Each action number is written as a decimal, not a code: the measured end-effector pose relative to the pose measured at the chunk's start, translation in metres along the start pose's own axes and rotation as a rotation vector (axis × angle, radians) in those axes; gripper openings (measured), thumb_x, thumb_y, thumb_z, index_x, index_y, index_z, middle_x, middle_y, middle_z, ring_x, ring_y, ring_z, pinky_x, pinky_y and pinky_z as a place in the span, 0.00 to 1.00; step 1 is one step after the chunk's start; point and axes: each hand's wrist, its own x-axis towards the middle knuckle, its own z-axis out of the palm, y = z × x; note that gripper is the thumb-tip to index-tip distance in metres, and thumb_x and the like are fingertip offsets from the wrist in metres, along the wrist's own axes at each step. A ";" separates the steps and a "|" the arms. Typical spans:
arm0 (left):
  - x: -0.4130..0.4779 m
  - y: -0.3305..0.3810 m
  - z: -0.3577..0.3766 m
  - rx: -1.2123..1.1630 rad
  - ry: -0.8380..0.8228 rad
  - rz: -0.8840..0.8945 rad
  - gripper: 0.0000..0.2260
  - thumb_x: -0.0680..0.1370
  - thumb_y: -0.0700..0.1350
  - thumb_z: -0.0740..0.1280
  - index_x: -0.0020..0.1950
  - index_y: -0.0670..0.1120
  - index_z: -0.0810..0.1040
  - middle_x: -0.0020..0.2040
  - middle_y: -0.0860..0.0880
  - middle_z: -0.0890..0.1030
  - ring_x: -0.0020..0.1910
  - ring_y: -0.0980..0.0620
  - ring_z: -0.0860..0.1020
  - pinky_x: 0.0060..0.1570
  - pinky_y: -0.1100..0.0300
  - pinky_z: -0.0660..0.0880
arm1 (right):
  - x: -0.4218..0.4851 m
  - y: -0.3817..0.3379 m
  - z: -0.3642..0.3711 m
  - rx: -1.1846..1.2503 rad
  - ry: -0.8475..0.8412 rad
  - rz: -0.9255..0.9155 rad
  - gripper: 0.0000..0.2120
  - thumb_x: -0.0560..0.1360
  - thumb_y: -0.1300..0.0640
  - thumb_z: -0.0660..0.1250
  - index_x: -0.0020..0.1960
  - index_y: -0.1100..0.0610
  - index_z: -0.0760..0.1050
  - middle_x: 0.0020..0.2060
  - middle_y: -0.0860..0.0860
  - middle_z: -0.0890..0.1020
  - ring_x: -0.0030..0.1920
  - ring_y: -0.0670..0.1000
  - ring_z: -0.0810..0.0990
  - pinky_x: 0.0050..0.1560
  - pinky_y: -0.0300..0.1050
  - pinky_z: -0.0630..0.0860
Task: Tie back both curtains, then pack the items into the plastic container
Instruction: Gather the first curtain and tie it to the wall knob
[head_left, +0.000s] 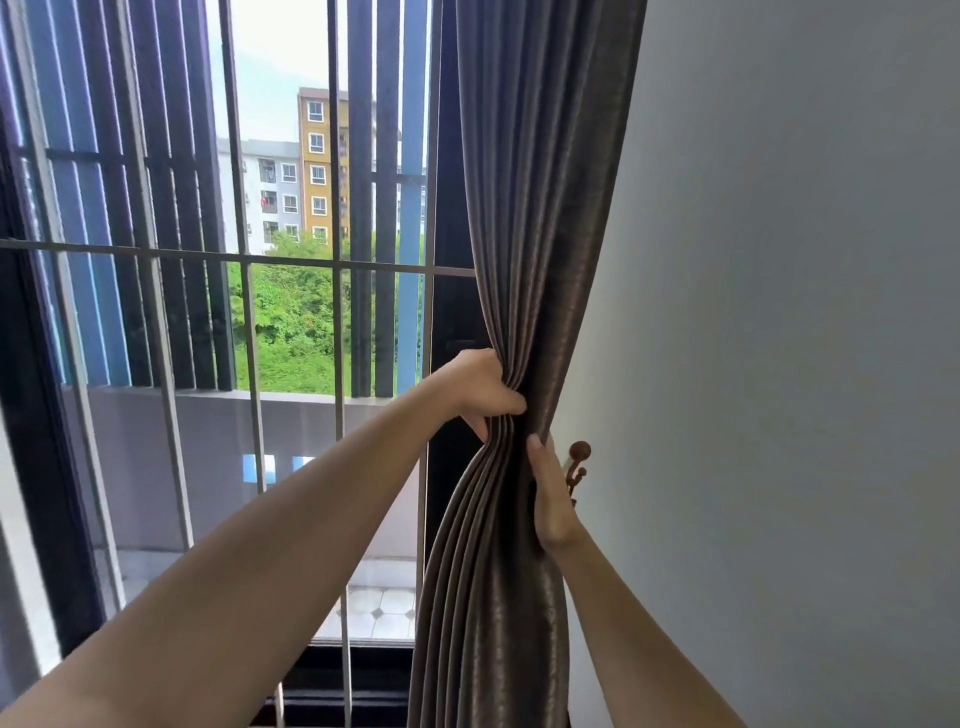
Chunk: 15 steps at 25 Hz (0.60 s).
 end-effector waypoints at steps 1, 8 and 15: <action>-0.001 0.002 -0.003 -0.070 -0.075 0.012 0.14 0.72 0.38 0.66 0.57 0.37 0.76 0.53 0.38 0.80 0.45 0.42 0.83 0.43 0.48 0.82 | 0.000 0.005 0.001 -0.071 0.028 -0.011 0.31 0.73 0.42 0.63 0.70 0.55 0.62 0.57 0.49 0.76 0.58 0.47 0.77 0.60 0.40 0.75; 0.013 0.022 -0.017 0.039 -0.290 -0.062 0.27 0.73 0.55 0.69 0.67 0.45 0.66 0.62 0.47 0.73 0.60 0.47 0.74 0.65 0.51 0.68 | 0.004 0.013 0.018 -0.248 0.123 0.016 0.40 0.61 0.49 0.79 0.67 0.49 0.63 0.56 0.42 0.76 0.55 0.41 0.76 0.61 0.41 0.73; 0.037 0.015 0.018 -0.354 -0.106 -0.049 0.47 0.60 0.55 0.78 0.73 0.50 0.58 0.65 0.47 0.71 0.62 0.46 0.71 0.66 0.48 0.68 | 0.015 0.017 0.030 -0.265 0.264 -0.015 0.46 0.56 0.42 0.79 0.69 0.49 0.63 0.59 0.43 0.78 0.60 0.44 0.76 0.65 0.47 0.73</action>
